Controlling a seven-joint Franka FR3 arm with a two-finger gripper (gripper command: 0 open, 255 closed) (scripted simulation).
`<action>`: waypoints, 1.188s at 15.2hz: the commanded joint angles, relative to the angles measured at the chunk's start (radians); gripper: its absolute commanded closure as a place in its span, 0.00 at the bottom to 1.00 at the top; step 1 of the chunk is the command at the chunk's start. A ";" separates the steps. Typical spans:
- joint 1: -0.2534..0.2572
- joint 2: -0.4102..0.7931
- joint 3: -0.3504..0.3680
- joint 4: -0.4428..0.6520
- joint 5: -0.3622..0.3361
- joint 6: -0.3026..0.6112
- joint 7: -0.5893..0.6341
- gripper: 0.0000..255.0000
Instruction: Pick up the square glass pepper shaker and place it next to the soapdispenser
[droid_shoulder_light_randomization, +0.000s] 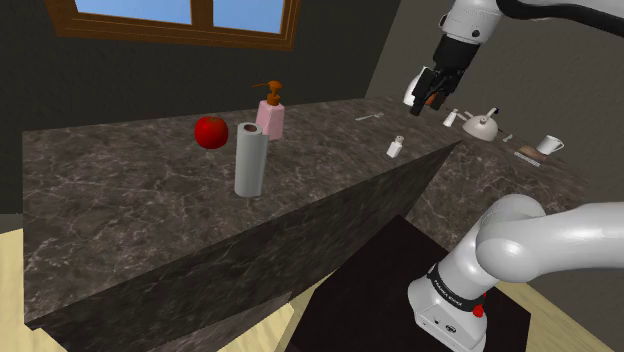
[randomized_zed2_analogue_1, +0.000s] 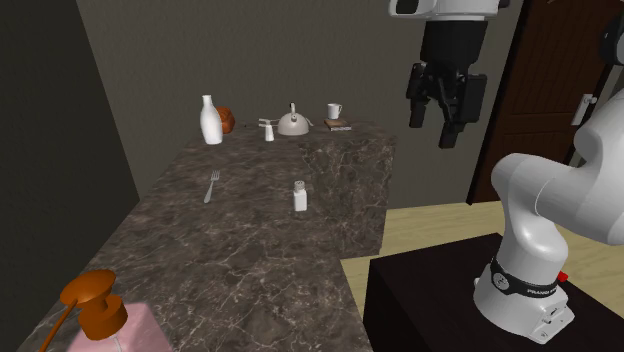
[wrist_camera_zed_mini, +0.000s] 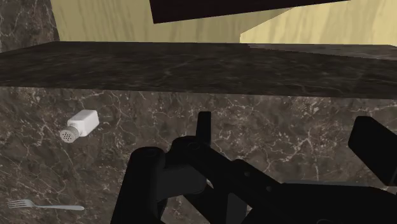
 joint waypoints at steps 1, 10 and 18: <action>0.000 0.000 0.000 0.000 0.000 0.000 0.000 0.00; -0.047 0.004 -0.203 -0.163 -0.110 0.255 -0.186 0.00; -0.066 0.129 -0.411 -0.209 -0.168 0.505 -0.360 0.00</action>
